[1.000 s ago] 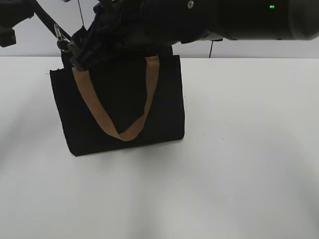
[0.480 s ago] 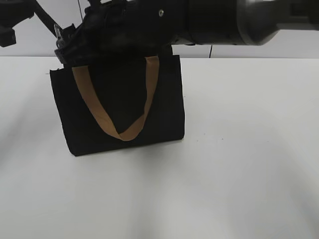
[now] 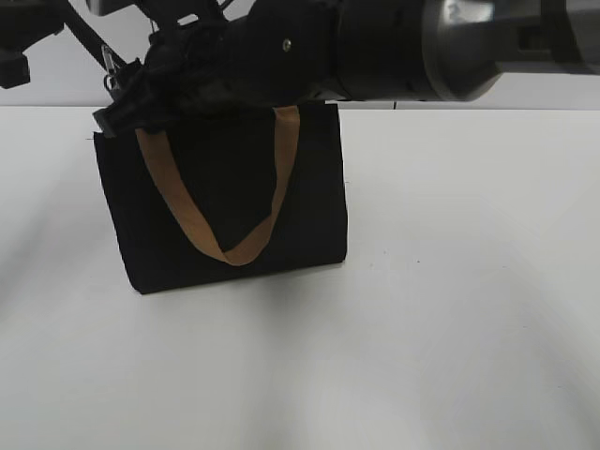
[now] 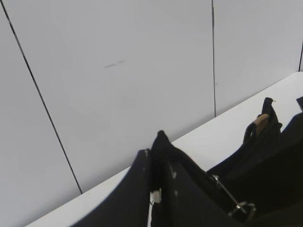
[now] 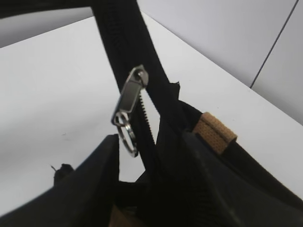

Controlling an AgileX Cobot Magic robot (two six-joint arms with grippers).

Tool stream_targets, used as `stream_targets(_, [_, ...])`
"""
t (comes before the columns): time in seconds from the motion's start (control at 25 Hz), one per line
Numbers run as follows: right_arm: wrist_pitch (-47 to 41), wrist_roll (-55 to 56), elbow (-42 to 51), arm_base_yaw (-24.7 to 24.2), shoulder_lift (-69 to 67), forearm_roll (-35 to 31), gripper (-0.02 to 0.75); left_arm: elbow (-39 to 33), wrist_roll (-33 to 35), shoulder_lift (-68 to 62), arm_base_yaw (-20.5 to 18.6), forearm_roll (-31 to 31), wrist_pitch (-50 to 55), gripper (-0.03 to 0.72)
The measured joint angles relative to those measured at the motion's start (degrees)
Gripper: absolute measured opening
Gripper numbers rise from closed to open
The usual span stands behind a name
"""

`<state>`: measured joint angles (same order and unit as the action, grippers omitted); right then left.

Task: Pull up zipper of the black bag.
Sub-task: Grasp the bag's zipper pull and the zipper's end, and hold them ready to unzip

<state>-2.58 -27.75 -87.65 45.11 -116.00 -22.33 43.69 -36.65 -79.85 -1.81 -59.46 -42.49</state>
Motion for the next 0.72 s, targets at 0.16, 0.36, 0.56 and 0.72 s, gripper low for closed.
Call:
stream_targets(0.16, [0.3, 0.1, 0.0, 0.1, 0.0, 0.0, 0.311, 0.0, 0.0, 0.0, 0.0, 0.0, 0.0, 0.015])
stream_targets(0.36, [0.3, 0.1, 0.0, 0.6, 0.0, 0.0, 0.227, 0.0, 0.0, 0.0, 0.0, 0.0, 0.0, 0.015])
stream_targets(0.56, [0.4, 0.2, 0.0, 0.6, 0.0, -0.1, 0.089, 0.0, 0.0, 0.0, 0.0, 0.0, 0.1, 0.015])
stream_targets(0.72, [0.4, 0.2, 0.0, 0.6, 0.0, -0.1, 0.006, 0.0, 0.0, 0.0, 0.0, 0.1, 0.6, 0.015])
